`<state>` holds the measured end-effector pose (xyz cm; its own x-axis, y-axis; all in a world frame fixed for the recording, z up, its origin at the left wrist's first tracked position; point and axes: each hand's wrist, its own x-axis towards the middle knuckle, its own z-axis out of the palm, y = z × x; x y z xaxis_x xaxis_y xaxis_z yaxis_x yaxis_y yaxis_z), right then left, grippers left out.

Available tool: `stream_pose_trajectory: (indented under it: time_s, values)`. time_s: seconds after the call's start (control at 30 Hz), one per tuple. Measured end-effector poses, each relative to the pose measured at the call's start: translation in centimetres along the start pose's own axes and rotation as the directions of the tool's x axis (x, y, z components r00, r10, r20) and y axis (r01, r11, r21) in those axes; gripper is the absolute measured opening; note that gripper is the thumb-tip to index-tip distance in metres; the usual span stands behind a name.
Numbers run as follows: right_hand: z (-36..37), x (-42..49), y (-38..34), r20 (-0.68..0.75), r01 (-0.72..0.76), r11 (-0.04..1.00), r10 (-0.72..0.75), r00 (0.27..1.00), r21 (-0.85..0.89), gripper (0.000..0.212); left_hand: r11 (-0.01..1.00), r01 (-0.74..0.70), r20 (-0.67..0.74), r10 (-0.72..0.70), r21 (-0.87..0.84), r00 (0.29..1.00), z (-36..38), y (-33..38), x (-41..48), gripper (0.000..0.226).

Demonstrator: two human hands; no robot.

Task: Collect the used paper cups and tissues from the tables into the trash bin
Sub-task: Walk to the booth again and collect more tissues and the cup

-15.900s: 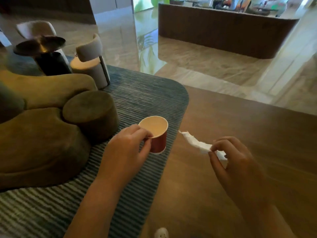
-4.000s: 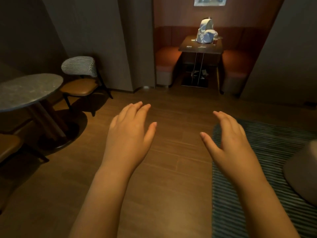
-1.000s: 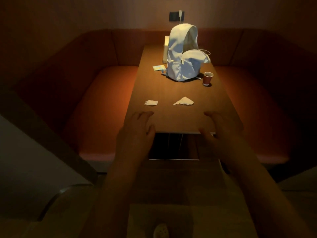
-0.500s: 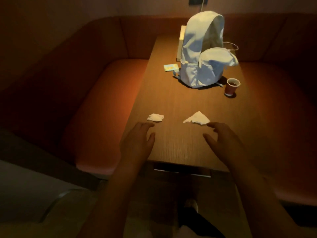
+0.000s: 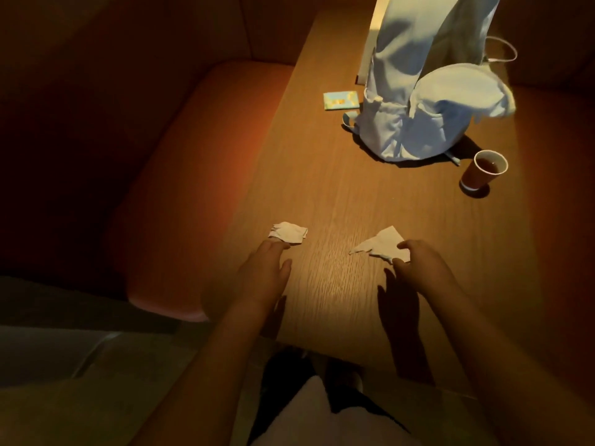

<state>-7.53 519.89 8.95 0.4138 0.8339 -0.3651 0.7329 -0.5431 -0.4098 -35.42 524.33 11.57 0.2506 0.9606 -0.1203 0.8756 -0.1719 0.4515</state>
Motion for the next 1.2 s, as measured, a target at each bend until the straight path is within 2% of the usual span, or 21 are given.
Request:
stream_pose_trajectory:
  time_s: [0.1, 0.27, 0.43, 0.6, 0.73, 0.87, 1.2]
  values:
    - [1.9, 2.3, -0.2, 0.037, -0.043, 0.999, 0.043, 0.998, 0.009, 0.047, 1.000, -0.007, 0.089, 0.008, -0.014, 0.996, 2.4, -1.8, 3.3, 0.039]
    - [5.0, 3.1, 0.3, 0.169, -0.084, 0.989, 0.103, 0.980, -0.119, 0.055, 0.997, -0.071, 0.184, 0.063, 0.041, 0.981, 5.6, -4.5, 7.3, 0.037]
    - [7.0, 2.2, 0.1, 0.077, -0.158, 0.970, 0.175, 0.982, -0.187, 0.047, 0.982, -0.152, 0.283, 0.114, 0.116, 0.952, 7.0, -6.2, 10.0, 0.046]
    - [8.5, 1.3, -0.7, -0.015, -0.259, 0.966, 0.259, 0.966, -0.016, 0.033, 0.953, -0.245, 0.401, 0.157, 0.180, 0.902, 7.7, -7.3, 11.1, 0.047]
    - [8.5, 1.5, -1.1, -0.119, -0.299, 0.949, 0.310, 0.943, 0.101, 0.027, 0.941, -0.298, 0.355, 0.226, 0.162, 0.907, 7.7, -7.7, 11.7, 0.041]
    - [8.6, 1.2, -1.3, -0.041, -0.304, 0.952, 0.303, 0.952, -0.018, 0.019, 0.936, -0.312, 0.337, 0.245, 0.161, 0.909, 7.7, -7.7, 11.9, 0.034]
    - [11.8, -2.4, -2.6, -0.079, -0.370, 0.929, 0.368, 0.927, -0.013, 0.008, 0.911, -0.377, 0.349, 0.303, 0.166, 0.887, 8.2, -8.2, 10.8, 0.027]
